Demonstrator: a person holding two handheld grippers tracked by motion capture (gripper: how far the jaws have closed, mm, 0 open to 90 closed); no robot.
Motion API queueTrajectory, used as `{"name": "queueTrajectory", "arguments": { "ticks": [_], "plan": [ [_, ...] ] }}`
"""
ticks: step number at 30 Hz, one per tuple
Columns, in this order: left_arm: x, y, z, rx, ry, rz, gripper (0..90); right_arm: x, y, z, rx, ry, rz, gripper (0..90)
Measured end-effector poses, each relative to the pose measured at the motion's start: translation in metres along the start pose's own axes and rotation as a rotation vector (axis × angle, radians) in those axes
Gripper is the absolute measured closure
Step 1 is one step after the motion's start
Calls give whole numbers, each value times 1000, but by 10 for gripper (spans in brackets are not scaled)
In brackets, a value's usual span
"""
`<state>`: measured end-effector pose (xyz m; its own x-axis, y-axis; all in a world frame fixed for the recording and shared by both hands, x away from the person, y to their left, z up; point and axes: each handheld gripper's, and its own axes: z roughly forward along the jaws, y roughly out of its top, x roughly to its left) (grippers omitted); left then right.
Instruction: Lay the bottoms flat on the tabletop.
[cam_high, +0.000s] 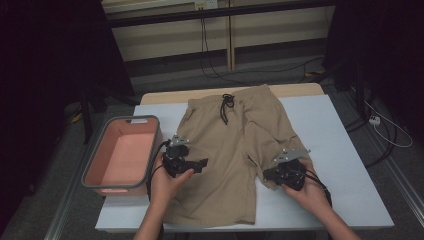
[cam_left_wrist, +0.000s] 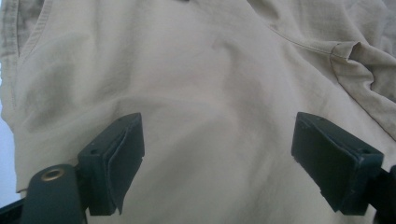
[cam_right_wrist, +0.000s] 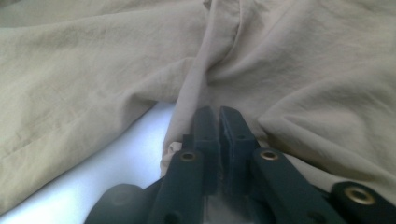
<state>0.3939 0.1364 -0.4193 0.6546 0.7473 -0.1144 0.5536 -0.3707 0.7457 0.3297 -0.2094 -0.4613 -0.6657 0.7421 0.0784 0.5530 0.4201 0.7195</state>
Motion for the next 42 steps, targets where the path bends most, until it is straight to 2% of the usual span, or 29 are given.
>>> {"name": "queueTrajectory", "arguments": {
  "ticks": [4,10,13,15,19,21,23,25,26,28,30,32,33,34,36,38,42],
  "plan": [
    [1,1,-1,4,-5,0,174,-1,-2,-4,3,12,11,900],
    [1,2,-2,-12,-1,-3,175,0,-14,-20,31,84,47,900],
    [1,1,-2,-8,1,-3,175,6,-24,-28,26,99,49,900],
    [0,1,-3,-8,1,-5,175,13,-27,-32,36,128,36,900],
    [-1,3,-5,-16,-3,0,175,29,-26,-35,46,154,2,900],
    [-1,2,-6,-19,0,2,175,35,-25,-36,47,191,0,900],
    [0,2,-7,-19,1,0,175,38,-22,-41,25,165,-24,900],
    [1,1,-8,-13,-1,0,175,35,-17,-45,7,62,-49,900],
    [1,1,-8,-17,0,-2,174,30,-16,-45,5,31,-56,900],
    [1,1,-8,-21,3,1,175,20,-17,-45,-10,24,-28,888],
    [0,2,-8,-25,2,-2,175,11,-20,-44,-15,-22,-9,804],
    [0,2,-8,-21,-2,2,175,11,-19,-45,-31,-18,-2,722],
    [-1,2,-6,-21,-2,3,175,13,-16,-45,-41,1,-7,682],
    [-1,2,-5,-22,-1,0,175,17,-12,-45,-52,30,-19,660],
    [-2,2,-5,-14,-6,1,174,24,-7,-43,-61,38,-55,608],
    [-2,1,-5,-9,-6,1,174,34,-2,-33,-18,57,-109,598],
    [1,1,-8,-16,-4,1,173,35,-10,-14,85,20,-137,571]
  ]
}}
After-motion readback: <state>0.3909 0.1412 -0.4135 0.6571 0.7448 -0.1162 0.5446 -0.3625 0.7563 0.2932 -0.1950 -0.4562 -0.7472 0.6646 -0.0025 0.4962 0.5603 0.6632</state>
